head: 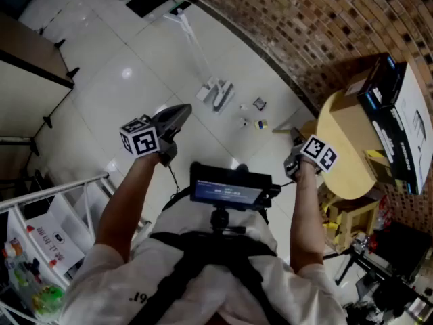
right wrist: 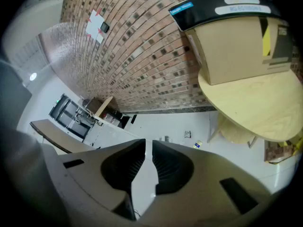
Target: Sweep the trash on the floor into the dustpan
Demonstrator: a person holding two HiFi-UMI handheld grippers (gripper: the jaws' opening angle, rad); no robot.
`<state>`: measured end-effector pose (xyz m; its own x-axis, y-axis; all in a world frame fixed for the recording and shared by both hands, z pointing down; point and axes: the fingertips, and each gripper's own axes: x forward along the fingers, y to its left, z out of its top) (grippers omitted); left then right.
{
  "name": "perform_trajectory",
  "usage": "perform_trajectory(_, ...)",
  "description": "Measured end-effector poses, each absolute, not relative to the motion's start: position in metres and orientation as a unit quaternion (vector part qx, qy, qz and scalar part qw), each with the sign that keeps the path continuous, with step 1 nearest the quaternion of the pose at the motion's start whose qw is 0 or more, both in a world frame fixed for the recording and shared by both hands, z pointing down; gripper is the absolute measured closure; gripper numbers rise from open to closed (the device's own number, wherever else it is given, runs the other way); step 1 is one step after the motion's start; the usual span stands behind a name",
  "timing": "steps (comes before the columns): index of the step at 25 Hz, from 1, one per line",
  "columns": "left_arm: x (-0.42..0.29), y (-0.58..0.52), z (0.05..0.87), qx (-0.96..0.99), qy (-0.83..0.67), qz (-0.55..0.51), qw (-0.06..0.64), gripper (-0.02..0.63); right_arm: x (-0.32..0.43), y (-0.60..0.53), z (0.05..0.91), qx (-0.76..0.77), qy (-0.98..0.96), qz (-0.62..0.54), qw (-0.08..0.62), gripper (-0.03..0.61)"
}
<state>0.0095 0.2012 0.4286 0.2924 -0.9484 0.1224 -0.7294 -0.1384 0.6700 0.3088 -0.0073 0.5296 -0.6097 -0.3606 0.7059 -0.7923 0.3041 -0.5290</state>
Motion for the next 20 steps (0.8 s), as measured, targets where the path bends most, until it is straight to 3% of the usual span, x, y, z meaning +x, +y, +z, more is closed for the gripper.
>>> perform_trajectory(12, -0.024, 0.146, 0.421, 0.744, -0.585, -0.11, 0.305, 0.612, 0.152, -0.006, 0.469, 0.272, -0.851, 0.377, 0.246, 0.492)
perform_trajectory(20, -0.039, 0.121, 0.4, 0.754, -0.586, -0.073, 0.288, 0.612, 0.091, 0.001, 0.448, 0.244, -0.864, 0.371, 0.236, 0.488)
